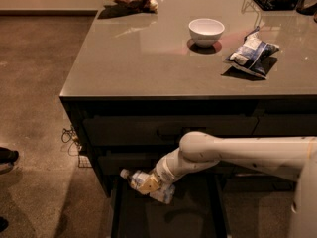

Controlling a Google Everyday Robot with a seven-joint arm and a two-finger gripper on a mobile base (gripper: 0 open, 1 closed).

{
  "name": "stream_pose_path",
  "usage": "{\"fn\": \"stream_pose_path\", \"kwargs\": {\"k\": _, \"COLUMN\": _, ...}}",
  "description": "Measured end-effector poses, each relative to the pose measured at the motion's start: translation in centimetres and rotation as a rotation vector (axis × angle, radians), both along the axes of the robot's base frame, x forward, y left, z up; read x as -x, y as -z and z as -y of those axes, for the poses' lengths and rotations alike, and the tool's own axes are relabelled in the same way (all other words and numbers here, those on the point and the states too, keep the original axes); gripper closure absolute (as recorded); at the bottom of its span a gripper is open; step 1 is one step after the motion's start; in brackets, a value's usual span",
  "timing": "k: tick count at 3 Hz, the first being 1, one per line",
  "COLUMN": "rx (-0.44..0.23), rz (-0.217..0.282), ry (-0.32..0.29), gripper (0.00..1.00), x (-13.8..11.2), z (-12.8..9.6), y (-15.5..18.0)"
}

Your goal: Place blue plastic bottle into bottom drawer

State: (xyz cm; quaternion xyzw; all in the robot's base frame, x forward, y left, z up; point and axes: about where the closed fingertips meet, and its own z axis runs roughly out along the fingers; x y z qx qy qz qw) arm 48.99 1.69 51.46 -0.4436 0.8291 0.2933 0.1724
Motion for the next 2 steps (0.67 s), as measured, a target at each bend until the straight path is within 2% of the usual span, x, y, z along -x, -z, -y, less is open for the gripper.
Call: {"fn": "stream_pose_path", "kwargs": {"k": 2, "rx": 0.038, "rz": 0.062, "ry": 0.026, "gripper": 1.0, "x": -0.8, "z": -1.6, "y": 11.1}}
